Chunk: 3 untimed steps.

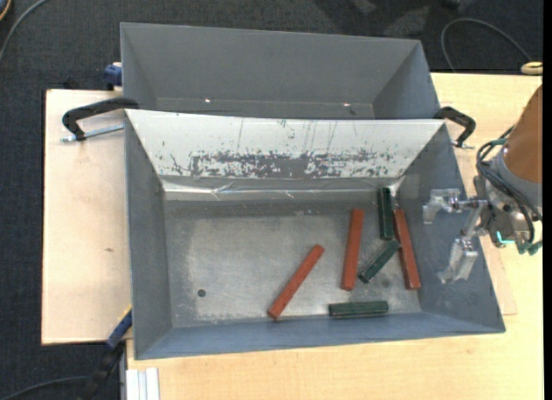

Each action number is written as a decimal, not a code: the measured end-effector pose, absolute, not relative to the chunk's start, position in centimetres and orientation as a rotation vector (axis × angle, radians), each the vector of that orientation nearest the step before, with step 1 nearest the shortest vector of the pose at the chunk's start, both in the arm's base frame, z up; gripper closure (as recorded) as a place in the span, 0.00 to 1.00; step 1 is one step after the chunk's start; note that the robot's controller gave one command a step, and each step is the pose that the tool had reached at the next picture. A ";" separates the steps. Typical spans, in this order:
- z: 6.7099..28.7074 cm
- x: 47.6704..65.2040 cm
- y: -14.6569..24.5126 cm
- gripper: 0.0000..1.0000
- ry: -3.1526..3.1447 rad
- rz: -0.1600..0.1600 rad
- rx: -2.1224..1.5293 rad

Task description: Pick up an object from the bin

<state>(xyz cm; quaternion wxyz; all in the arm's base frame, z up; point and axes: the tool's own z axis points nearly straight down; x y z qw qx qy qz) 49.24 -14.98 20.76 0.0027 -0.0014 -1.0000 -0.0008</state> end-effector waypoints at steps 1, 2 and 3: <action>6.7 52.5 -13.1 0.00 -3.133 -0.005 -0.208; 7.3 52.7 -13.2 1.00 -3.142 -0.001 -0.207; 7.1 52.6 -13.2 0.00 -3.137 0.000 -0.207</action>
Offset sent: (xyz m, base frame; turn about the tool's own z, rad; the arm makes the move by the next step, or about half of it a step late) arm 0.0319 0.0169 -0.1376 0.1302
